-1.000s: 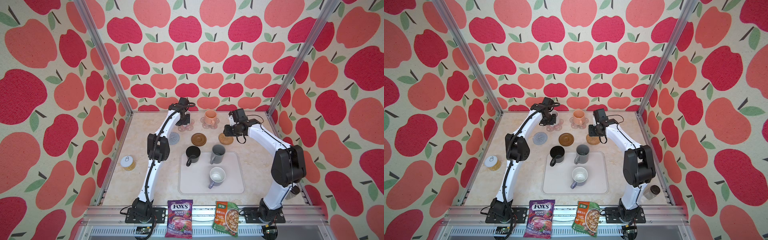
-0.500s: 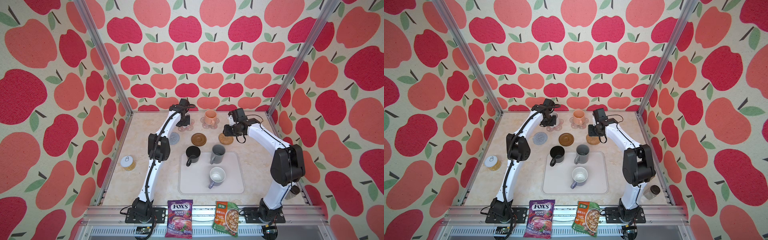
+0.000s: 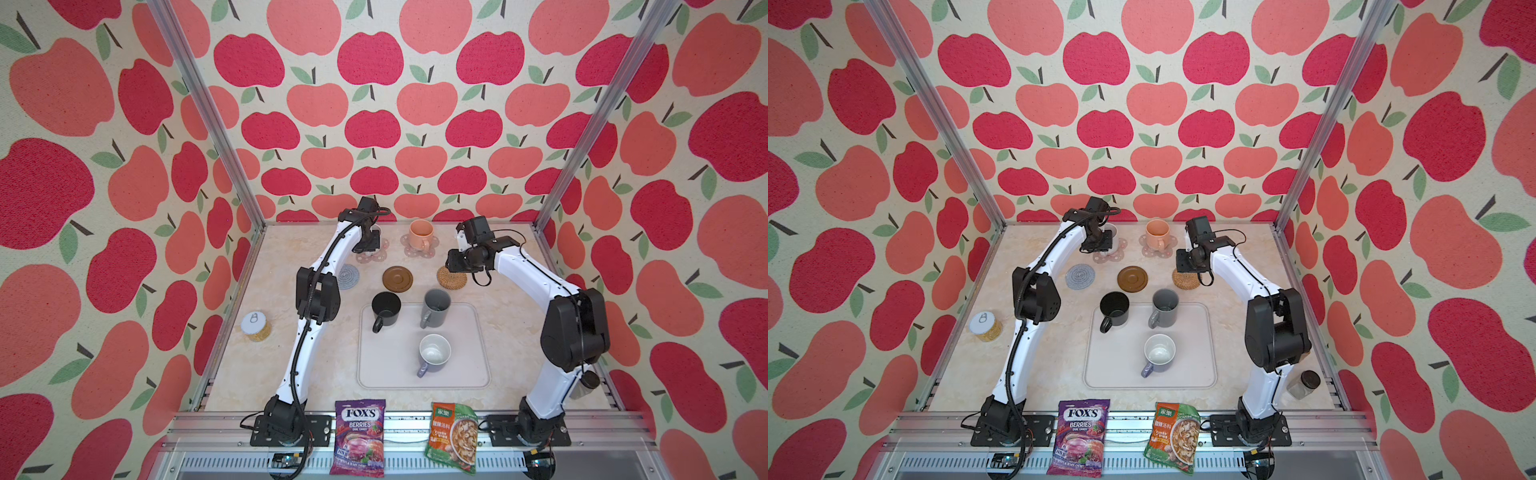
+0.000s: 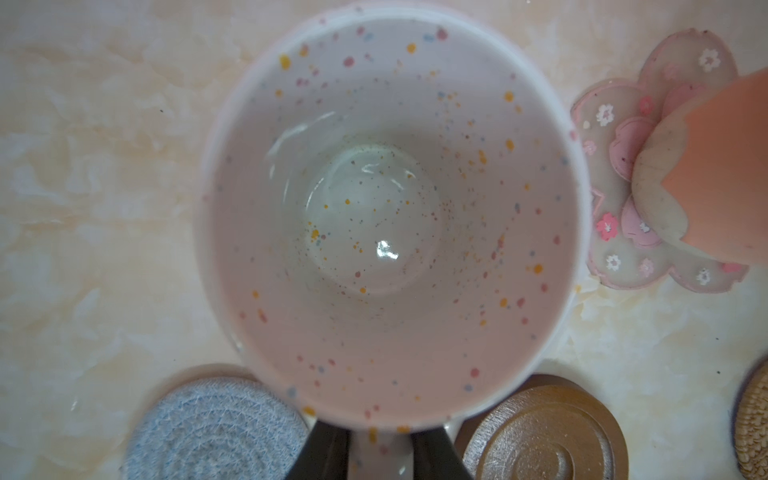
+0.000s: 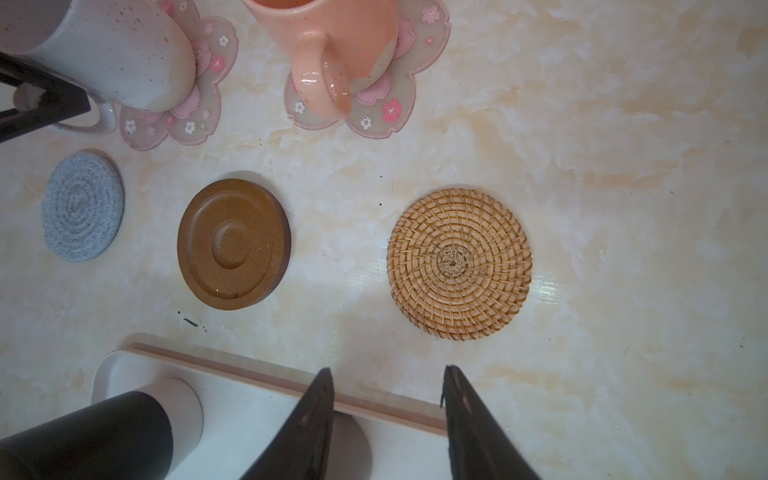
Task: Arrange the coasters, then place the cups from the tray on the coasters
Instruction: 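Hold the white speckled mug above the flower coaster with left gripper, then lower the white speckled mug onto the flower coaster and open left gripper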
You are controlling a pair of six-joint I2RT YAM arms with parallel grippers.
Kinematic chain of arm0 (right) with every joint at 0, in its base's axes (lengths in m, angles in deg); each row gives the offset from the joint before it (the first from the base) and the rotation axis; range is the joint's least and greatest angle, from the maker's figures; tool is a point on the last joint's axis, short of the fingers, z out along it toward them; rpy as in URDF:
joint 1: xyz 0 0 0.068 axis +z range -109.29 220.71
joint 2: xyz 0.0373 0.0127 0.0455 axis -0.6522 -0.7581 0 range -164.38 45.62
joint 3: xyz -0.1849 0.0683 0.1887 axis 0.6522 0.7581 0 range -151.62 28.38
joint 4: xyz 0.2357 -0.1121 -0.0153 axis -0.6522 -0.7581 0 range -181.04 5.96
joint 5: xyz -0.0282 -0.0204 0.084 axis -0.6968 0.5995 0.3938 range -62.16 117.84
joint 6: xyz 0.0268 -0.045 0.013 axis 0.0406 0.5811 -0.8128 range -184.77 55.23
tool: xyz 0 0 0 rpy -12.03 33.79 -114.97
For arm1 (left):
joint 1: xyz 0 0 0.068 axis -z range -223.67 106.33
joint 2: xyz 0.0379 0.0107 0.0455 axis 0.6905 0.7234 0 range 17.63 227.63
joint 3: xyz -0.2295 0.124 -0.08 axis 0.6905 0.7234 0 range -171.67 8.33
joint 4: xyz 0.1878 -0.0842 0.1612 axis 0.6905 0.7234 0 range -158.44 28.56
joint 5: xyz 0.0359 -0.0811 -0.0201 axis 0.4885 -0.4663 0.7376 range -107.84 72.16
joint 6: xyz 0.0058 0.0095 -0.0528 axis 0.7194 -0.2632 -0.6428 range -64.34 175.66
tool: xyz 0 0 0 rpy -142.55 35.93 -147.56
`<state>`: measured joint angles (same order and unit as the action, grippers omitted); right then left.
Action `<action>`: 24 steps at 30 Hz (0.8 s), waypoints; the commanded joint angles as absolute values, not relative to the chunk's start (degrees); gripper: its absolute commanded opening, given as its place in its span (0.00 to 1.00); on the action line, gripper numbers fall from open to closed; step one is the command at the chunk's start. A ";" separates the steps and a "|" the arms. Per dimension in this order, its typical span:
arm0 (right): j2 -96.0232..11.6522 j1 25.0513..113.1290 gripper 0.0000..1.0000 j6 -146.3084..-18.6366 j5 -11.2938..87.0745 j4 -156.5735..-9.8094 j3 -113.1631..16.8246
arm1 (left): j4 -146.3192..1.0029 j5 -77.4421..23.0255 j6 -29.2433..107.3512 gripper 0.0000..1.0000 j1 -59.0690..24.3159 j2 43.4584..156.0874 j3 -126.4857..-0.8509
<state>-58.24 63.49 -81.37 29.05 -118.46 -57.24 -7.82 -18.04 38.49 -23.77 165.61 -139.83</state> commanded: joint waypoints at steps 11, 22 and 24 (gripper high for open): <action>-56.13 63.17 0.46 -82.44 29.33 -119.90 -57.60 | -7.03 -15.82 37.57 0.30 -23.70 164.15 -142.08; -52.58 63.51 0.46 -83.50 28.37 -120.43 -55.49 | -4.82 -12.71 39.79 0.32 -22.18 158.72 -138.58; -51.72 63.73 0.46 -83.75 27.96 -120.51 -54.89 | -4.07 -12.18 39.75 0.32 -21.97 157.44 -137.57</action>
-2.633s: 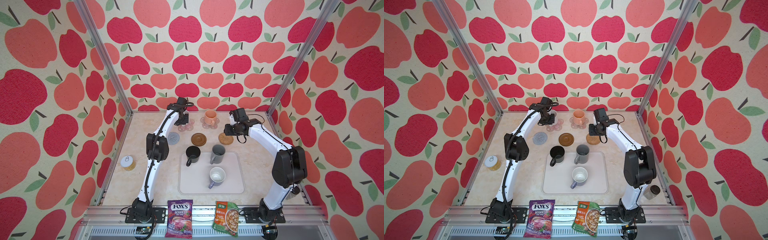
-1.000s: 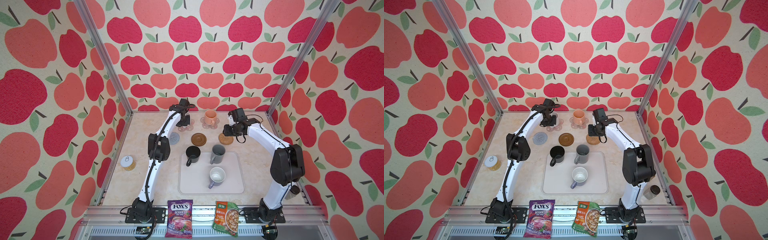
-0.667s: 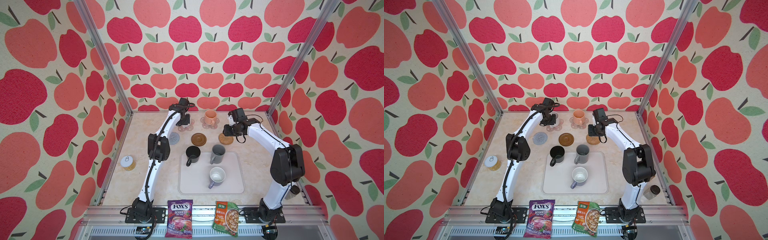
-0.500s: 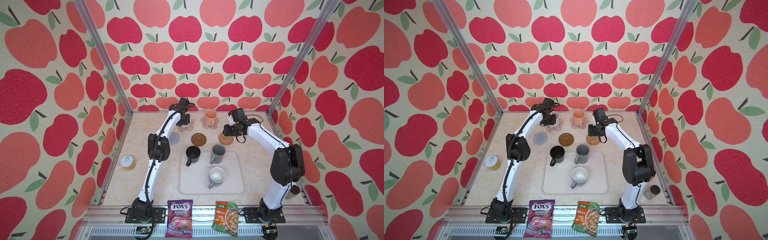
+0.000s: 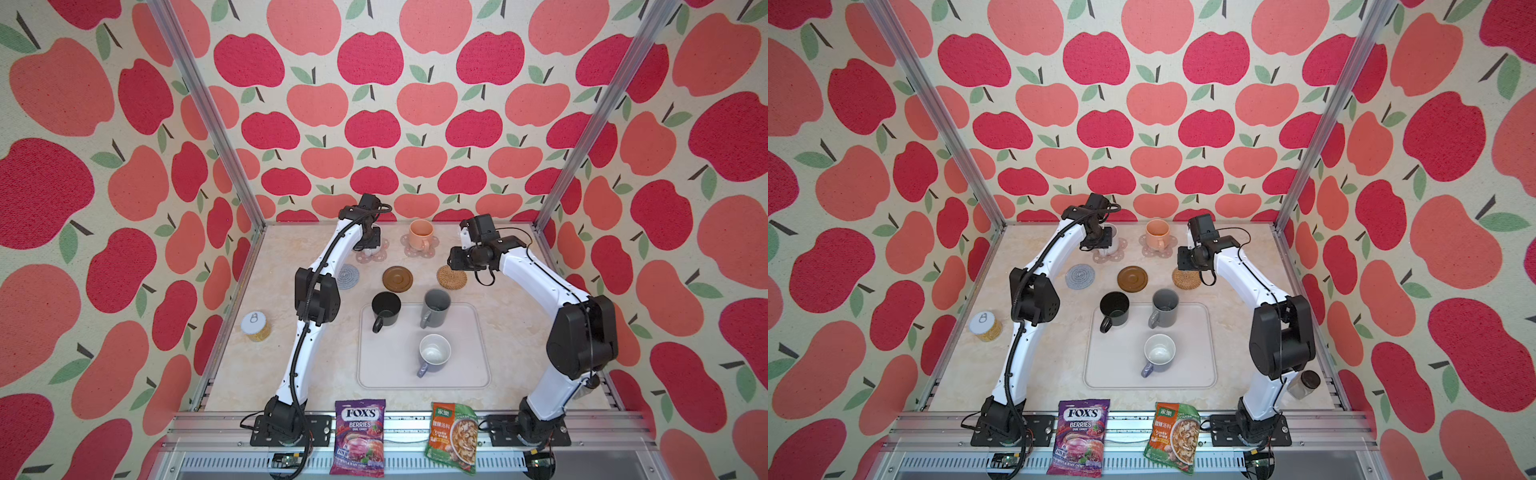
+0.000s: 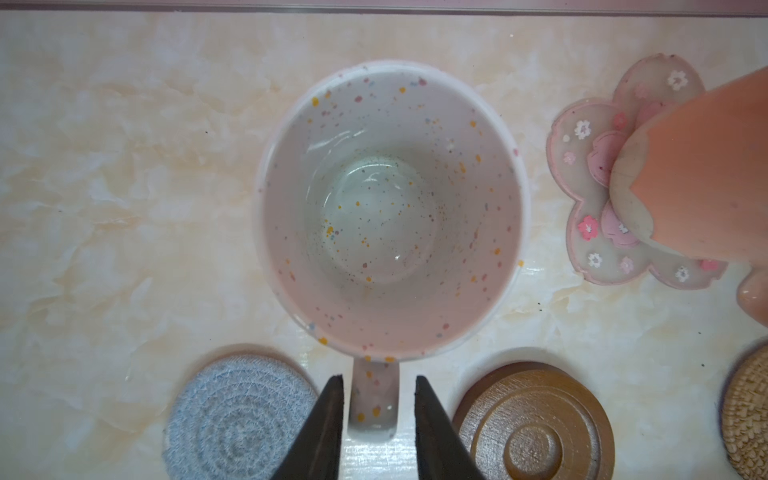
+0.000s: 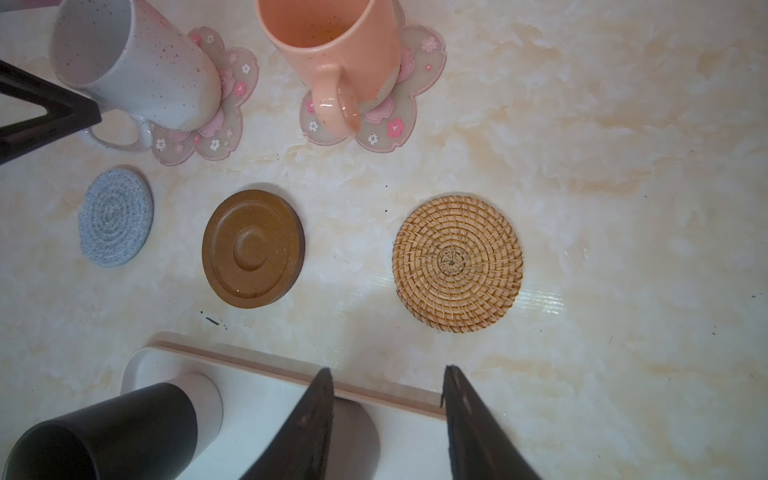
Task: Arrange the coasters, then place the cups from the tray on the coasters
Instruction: 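Lower the white speckled mug onto the flower coaster and open left gripper, then move left gripper over the black mug while right gripper moves over the grey mug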
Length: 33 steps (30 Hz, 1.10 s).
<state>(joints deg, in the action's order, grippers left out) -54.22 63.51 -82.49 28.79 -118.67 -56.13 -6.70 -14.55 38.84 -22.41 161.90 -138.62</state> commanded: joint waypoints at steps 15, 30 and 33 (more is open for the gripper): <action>-41.54 68.53 0.46 -87.34 23.04 -121.17 -46.86 | -12.73 -7.43 40.94 0.32 -18.49 135.87 -107.15; -28.23 75.00 0.47 -92.02 17.93 -121.32 -32.39 | -21.16 -6.85 34.54 0.33 -16.21 106.63 -69.97; -26.15 76.06 0.46 -92.31 16.57 -120.50 -28.85 | -22.32 -5.41 34.48 0.33 -14.55 103.88 -66.50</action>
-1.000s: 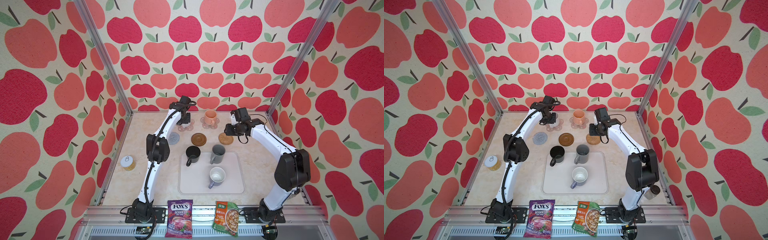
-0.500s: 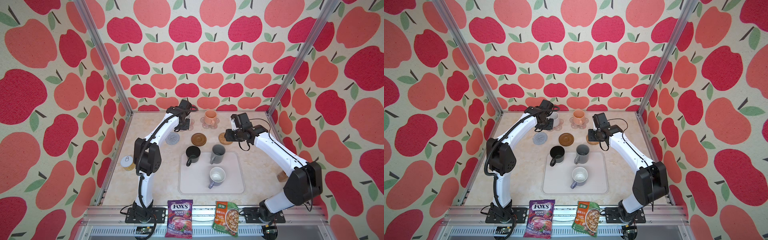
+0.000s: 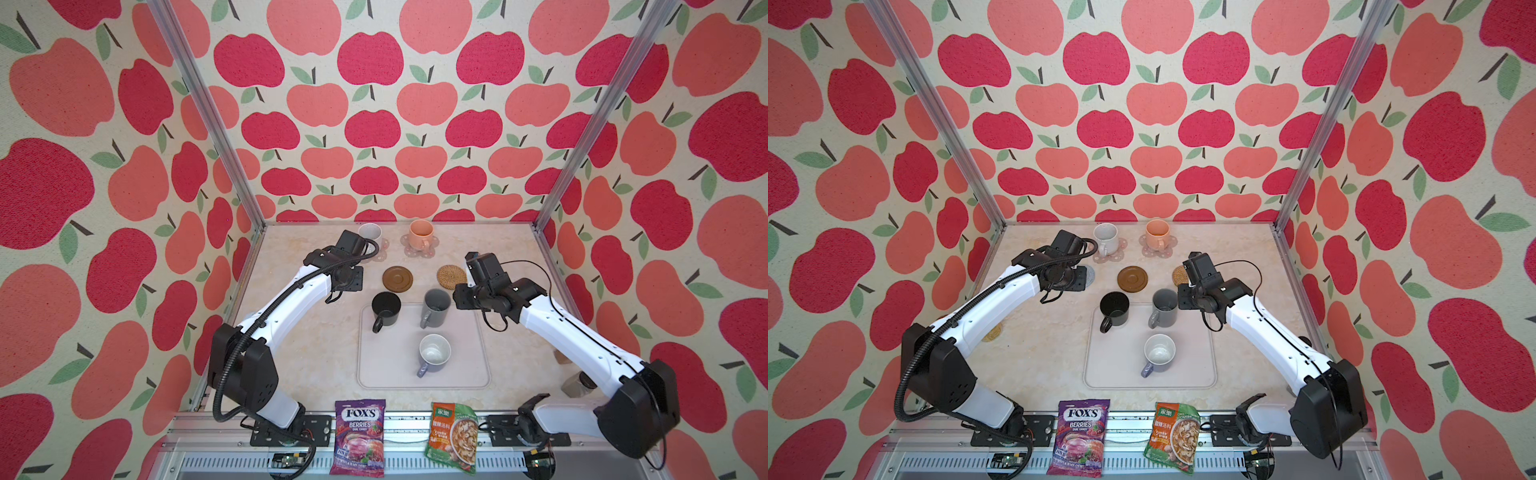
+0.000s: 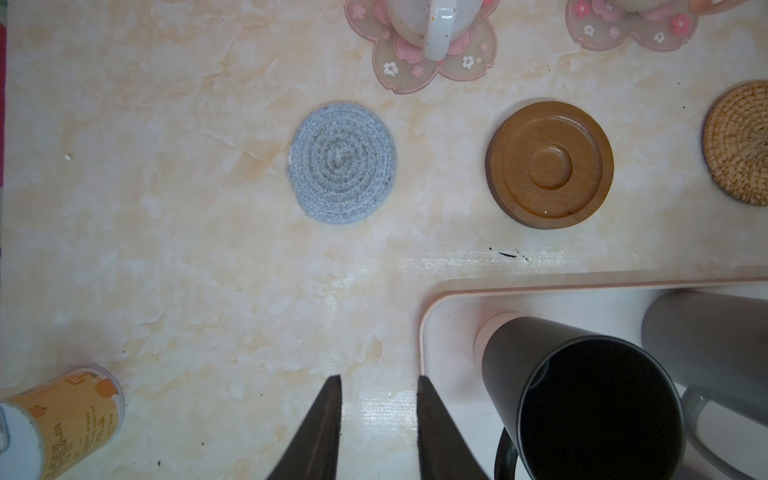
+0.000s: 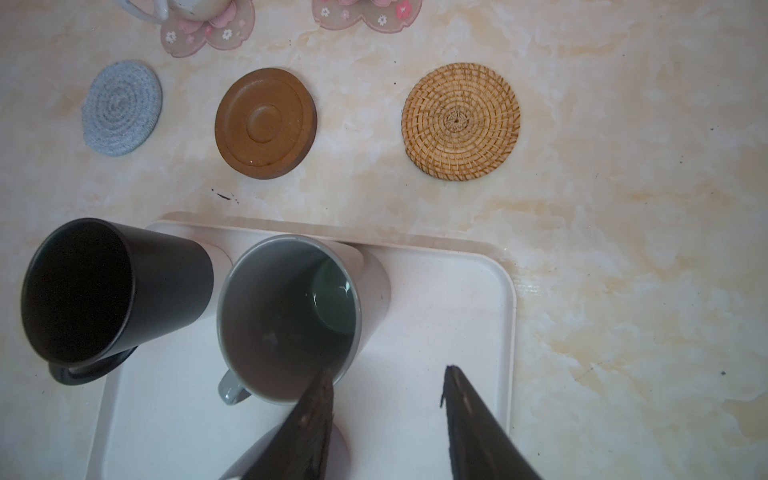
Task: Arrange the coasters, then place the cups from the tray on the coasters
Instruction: 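Move left gripper over the black mug while right gripper moves over the grey mug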
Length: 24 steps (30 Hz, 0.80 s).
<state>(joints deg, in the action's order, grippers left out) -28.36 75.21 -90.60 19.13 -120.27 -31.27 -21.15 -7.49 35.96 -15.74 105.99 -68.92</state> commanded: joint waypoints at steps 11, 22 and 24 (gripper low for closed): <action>-18.46 77.59 0.47 -95.53 14.56 -127.32 -26.53 | -20.77 -5.44 31.84 0.33 -11.50 98.76 -64.20; -14.06 77.69 0.48 -97.41 15.83 -130.89 -28.98 | -19.97 -8.65 29.59 0.33 -10.04 94.88 -61.73; -13.10 78.07 0.48 -99.07 17.10 -129.79 -26.99 | -19.08 -8.43 29.24 0.33 -9.42 93.90 -61.23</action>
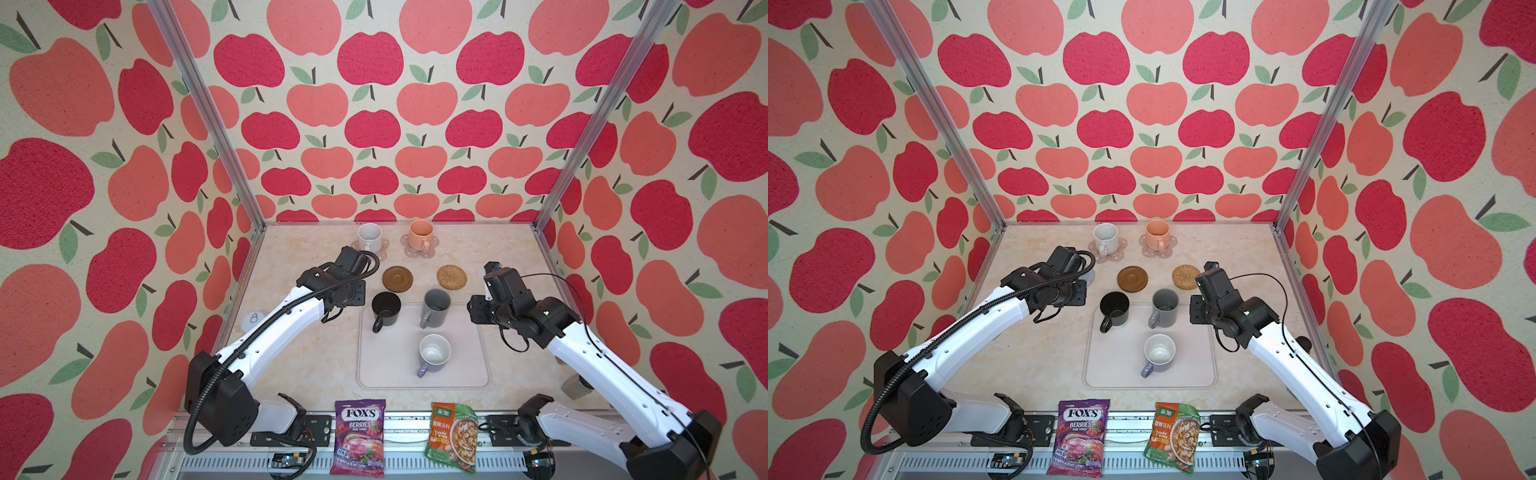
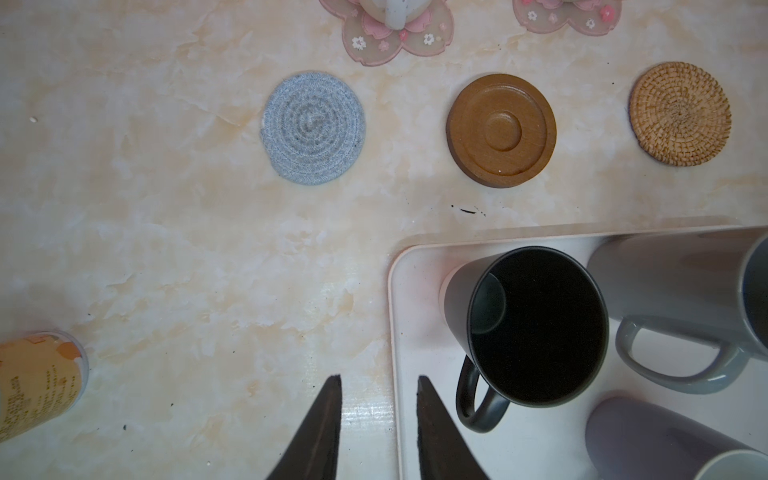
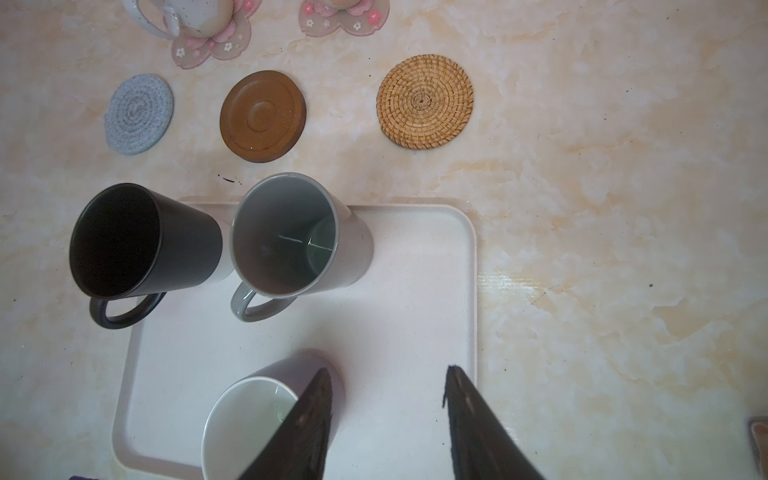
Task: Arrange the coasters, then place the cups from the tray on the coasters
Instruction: 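Move left gripper over the black mug while right gripper moves over the grey mug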
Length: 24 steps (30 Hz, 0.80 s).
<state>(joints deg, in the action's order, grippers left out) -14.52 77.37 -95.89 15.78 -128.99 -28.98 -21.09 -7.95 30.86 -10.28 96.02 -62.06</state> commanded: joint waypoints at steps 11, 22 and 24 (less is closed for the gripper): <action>-14.69 78.39 0.48 -99.06 16.58 -124.98 -25.89 | -18.86 -13.11 28.73 0.34 -8.49 91.12 -56.71; -18.14 85.19 0.47 -106.95 16.81 -117.74 -23.34 | -23.24 -14.28 25.60 0.34 -8.38 89.44 -53.46; -19.59 86.95 0.46 -108.30 15.87 -117.15 -23.71 | -23.39 -14.41 25.47 0.34 -8.38 89.15 -53.54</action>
